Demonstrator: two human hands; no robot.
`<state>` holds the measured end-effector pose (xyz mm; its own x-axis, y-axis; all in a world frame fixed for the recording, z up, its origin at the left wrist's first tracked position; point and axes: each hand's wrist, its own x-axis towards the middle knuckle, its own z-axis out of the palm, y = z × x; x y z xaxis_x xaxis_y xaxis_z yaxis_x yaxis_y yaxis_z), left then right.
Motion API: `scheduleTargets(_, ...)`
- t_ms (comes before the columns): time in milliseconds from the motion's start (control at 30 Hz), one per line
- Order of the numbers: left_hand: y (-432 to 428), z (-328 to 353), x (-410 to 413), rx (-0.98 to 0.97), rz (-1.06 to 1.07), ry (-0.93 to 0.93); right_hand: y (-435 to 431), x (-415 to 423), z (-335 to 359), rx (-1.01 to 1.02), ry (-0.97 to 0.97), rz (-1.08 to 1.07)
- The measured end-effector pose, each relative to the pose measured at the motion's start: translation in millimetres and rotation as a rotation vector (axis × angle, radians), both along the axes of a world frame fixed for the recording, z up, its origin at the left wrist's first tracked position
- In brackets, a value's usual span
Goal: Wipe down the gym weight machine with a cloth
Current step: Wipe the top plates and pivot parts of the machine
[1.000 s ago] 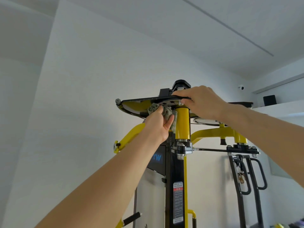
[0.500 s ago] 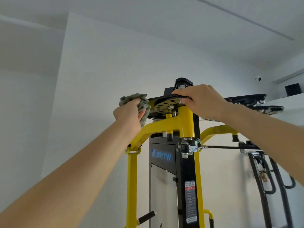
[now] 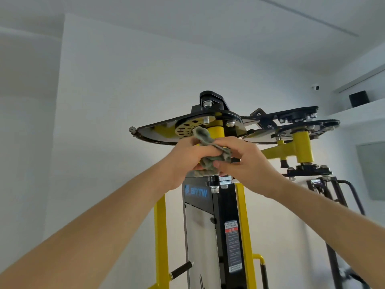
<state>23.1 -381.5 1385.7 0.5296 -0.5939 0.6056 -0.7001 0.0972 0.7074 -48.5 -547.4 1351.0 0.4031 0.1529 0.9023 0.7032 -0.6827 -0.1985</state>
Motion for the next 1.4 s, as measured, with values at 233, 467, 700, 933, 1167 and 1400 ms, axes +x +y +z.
scheduleTargets(233,-23,-16,6,-0.043,0.192,0.056,-54,8,7,0.333,0.117,0.016)
scheduleTargets(467,-43,-45,25,0.028,0.553,-0.476,-79,34,37,0.575,0.136,0.026)
scheduleTargets(700,-59,-87,45,-0.128,0.678,-0.653,-68,63,12,0.300,0.160,0.068)
scheduleTargets(933,-63,-100,50,-0.217,0.676,-0.703,-98,60,-31,0.023,0.144,-0.165)
scheduleTargets(1167,-66,-103,60,-0.298,0.653,-0.737,-113,71,-33,-0.132,0.235,-0.545)
scheduleTargets(1400,-69,-108,71,-0.350,0.629,-0.708,-104,85,-43,-0.098,0.280,-0.321)
